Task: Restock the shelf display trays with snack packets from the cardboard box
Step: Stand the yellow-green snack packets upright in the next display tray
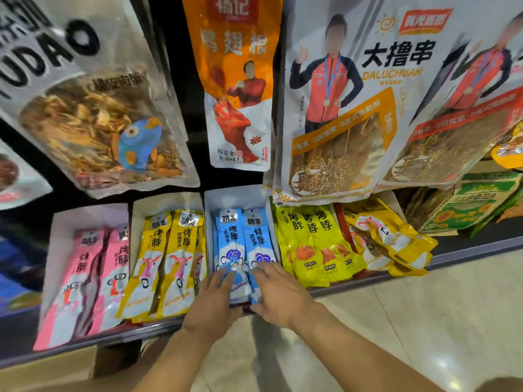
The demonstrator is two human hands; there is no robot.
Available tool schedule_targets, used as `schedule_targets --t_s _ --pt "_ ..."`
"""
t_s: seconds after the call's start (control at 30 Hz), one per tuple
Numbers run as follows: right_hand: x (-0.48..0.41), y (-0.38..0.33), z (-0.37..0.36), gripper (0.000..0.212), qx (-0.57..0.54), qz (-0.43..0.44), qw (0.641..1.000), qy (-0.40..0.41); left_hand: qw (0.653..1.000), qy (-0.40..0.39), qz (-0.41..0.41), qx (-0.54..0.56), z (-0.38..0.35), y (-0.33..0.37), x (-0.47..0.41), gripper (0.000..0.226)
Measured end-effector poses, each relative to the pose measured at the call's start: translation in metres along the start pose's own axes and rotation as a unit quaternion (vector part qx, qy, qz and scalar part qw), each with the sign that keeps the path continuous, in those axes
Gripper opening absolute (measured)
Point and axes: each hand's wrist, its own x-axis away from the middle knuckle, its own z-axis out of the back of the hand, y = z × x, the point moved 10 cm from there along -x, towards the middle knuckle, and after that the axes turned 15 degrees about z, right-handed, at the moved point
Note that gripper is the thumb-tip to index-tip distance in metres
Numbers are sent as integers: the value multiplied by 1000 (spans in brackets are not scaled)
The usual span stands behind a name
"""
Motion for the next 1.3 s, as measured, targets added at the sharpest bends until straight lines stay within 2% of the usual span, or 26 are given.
schedule_targets --t_s 0.07,0.13,0.27,0.5,0.63,0.77,0.93,1.0,1.1,1.3 --pt "-4 1 -19 80 26 -12 998 -53 998 46 -26 -47 4 1 -1 86" --pt "-9 2 -23 79 51 -6 997 -62 992 89 -31 -78 14 3 -2 80" --pt "-18 16 -12 73 32 -5 999 -37 995 75 -19 -55 5 0 -15 66" --pt "-21 22 -13 72 40 -19 999 -31 995 75 -10 -58 7 2 -15 67" --pt "-26 11 -6 81 26 -25 999 -39 997 77 -21 -21 23 -7 -3 72" --pt "-43 -25 8 89 0 -6 1000 -27 991 132 -2 0 56 -41 15 68" --pt "-71 -87 13 85 -9 57 998 1 977 191 90 25 79 -129 30 70" --pt "-84 -108 5 85 0 75 997 -3 974 186 125 31 75 -161 33 76" --pt "-99 -122 -10 89 1 83 996 -14 975 183 125 32 69 -174 36 78" --pt "-127 -137 -36 88 14 85 995 -43 982 120 115 85 50 -180 23 59"
